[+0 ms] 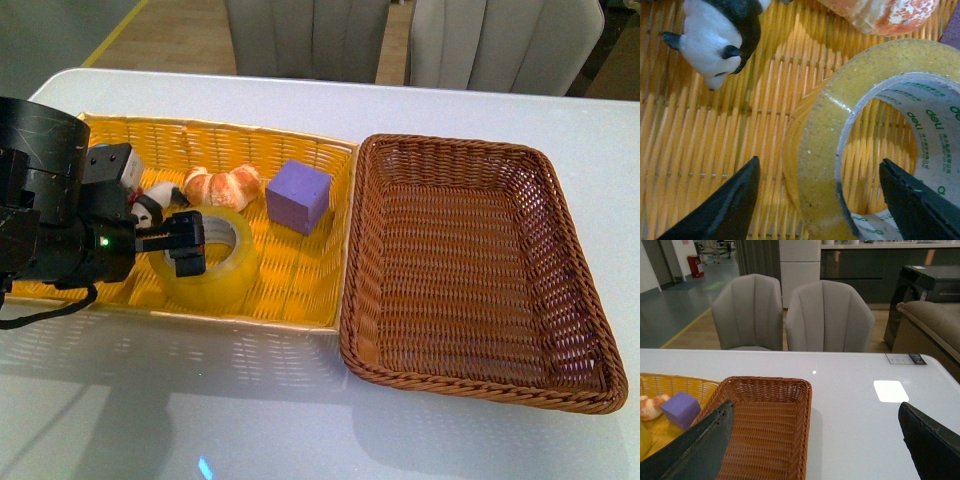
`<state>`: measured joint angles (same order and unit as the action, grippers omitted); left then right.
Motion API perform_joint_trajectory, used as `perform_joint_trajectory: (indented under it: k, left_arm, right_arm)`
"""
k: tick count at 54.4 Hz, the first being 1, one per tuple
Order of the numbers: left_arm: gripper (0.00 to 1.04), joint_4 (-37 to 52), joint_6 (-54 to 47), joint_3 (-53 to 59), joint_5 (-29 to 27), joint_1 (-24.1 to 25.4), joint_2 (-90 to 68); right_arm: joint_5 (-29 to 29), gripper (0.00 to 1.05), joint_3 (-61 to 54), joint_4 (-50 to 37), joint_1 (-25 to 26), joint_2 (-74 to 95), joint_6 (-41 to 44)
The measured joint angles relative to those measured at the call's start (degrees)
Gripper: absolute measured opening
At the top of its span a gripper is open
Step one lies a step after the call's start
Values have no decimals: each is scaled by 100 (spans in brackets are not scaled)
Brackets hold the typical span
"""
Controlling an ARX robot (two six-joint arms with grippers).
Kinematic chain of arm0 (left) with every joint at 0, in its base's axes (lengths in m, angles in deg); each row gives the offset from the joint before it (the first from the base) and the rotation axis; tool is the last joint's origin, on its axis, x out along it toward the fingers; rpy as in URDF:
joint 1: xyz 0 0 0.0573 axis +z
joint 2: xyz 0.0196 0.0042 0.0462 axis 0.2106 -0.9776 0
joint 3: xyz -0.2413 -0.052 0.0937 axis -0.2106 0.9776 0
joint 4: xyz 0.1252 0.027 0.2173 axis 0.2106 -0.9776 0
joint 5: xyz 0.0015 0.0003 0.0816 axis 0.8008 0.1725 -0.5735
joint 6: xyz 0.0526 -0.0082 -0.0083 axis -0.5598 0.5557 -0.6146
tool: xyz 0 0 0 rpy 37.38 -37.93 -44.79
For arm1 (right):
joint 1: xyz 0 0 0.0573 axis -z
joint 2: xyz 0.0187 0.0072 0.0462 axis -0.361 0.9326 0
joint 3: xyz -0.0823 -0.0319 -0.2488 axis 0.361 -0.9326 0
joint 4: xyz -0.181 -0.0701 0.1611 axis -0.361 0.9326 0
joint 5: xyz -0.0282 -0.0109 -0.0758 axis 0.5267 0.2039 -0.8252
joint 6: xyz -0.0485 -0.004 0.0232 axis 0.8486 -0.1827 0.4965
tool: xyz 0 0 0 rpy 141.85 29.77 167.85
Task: Move tape to another basket
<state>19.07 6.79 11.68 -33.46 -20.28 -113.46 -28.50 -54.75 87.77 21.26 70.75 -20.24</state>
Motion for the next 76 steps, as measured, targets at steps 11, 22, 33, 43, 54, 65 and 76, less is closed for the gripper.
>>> perform_joint_trajectory:
  k: [11, 22, 33, 43, 54, 65, 76]
  left_arm:
    - [41, 76, 138, 26, -2, -39, 11]
    - [16, 229, 313, 249, -63, -39, 201]
    - [15, 280, 433, 562, -87, -59, 527]
    - [15, 299, 446, 931, -90, -68, 1001]
    - [15, 192, 354, 1237, -186, -240, 1860]
    - [15, -323, 304, 852, -299, -970, 2437]
    - [15, -822, 267, 28, -474, -1891, 2146]
  right_arm:
    - [0, 96, 0, 0, 0, 0, 0]
    - [2, 96, 0, 0, 0, 0, 0]
    - [0, 96, 0, 0, 0, 0, 0]
    - [0, 96, 0, 0, 0, 0, 0]
    - [0, 96, 0, 0, 0, 0, 0]
    - [0, 96, 0, 0, 0, 0, 0]
    - [0, 96, 0, 0, 0, 0, 0]
